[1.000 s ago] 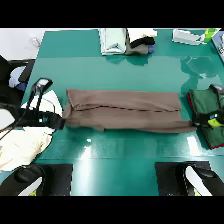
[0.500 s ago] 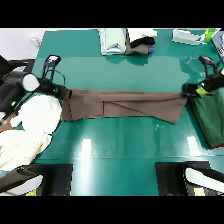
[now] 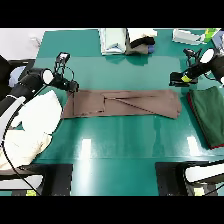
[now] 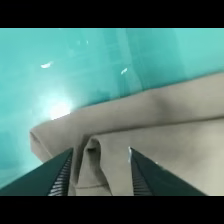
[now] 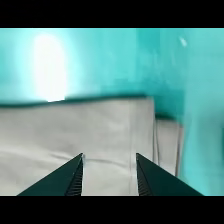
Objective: Fold the shirts.
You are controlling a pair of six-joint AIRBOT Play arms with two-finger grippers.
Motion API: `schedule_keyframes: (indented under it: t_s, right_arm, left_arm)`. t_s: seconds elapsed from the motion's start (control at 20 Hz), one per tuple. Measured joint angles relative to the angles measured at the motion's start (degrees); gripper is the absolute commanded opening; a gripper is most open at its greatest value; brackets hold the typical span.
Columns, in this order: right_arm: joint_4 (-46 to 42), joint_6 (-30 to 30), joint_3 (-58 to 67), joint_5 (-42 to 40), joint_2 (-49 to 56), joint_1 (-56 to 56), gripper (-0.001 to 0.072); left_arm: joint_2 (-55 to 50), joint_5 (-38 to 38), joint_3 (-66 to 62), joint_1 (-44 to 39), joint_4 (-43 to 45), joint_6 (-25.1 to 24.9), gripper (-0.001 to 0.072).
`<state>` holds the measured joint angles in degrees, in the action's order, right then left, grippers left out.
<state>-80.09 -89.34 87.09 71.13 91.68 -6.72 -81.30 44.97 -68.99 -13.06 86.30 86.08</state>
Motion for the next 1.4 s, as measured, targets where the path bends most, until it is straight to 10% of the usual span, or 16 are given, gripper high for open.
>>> schedule_keyframes:
  t_s: [0.15, 0.3, 0.65, 0.8, 0.95, 1.4]
  right_arm:
    - [2.19, 2.29, 0.74, 1.88, 0.09, -2.21, 0.0480]
    - [2.89, 3.76, -2.51, 3.45, -1.62, -6.01, 0.0629]
    - [8.04, 5.57, -15.91, 1.36, -2.78, -11.78, 0.0640]
    - [10.03, 6.01, -19.21, -1.64, -2.99, -11.32, 0.0523]
    - [10.75, 6.60, -20.09, -3.37, -2.82, -9.88, 0.0012]
    - [11.19, 8.79, -13.42, 2.36, -11.98, -5.40, 0.0014]
  left_arm:
    - [-0.33, 3.21, -1.99, 0.00, -0.68, 0.26, 0.0426]
    - [-0.44, 6.10, -2.93, 0.02, -2.84, 0.42, 0.0024]
    - [-0.48, 7.78, -3.43, -0.20, -10.62, 0.39, 0.0026]
    - [-0.61, 8.00, -3.43, -1.16, -12.02, 0.39, 0.0025]
    - [-0.72, 7.52, -3.43, -2.80, -12.50, 0.39, 0.0025]
    - [-7.08, 0.04, -7.74, -15.04, -13.25, 4.37, 0.0023]
